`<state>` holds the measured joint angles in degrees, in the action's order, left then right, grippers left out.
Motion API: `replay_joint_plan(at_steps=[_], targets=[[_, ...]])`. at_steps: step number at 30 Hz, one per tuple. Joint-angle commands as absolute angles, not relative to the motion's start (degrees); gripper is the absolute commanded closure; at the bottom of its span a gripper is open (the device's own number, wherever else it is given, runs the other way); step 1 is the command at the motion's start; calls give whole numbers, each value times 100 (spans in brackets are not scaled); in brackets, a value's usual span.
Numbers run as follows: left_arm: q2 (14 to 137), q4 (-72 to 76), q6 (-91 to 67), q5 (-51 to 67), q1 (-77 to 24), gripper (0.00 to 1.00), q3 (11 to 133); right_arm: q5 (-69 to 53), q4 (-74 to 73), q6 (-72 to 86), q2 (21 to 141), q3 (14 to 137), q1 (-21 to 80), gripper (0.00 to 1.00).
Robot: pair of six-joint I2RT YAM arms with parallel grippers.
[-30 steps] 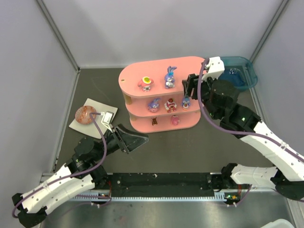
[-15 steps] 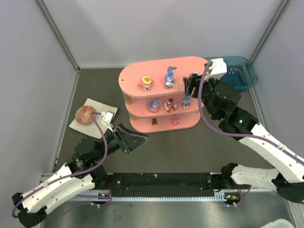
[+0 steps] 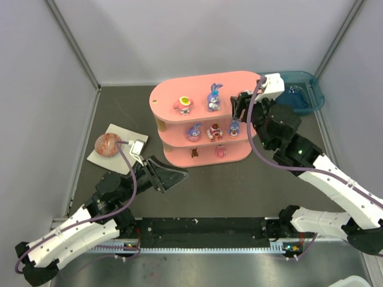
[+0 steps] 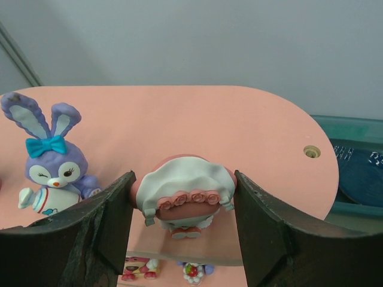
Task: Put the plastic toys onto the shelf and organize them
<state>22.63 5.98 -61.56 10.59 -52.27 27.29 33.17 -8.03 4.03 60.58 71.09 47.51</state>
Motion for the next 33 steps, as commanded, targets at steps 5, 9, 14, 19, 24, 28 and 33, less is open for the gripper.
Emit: replay_joint_plan(at_steps=[5, 9, 14, 19, 24, 28, 33], targets=[[2162, 800, -6073, 984, -5229, 1, 2733, 3261, -475, 387, 6126, 7031, 4667, 100], [2153, 791, -6073, 976, -5238, 1, 2716, 3261, -466, 396, 6100, 6987, 4667, 99], [2153, 800, -6073, 984, -5230, 1, 2716, 3261, -475, 396, 6082, 6943, 4658, 92], [2153, 817, -6082, 984, -5229, 1, 2725, 3226, -475, 387, 6091, 6935, 4658, 68], [2188, 800, -6073, 1011, -5230, 1, 2733, 3269, -483, 396, 6108, 6935, 4641, 58], [2206, 826, -6065, 1037, -5229, 1, 2751, 3235, -492, 404, 6108, 6952, 4632, 54], [2188, 817, -6056, 1037, -5238, 1, 2733, 3208, -492, 404, 6091, 6961, 4632, 49]])
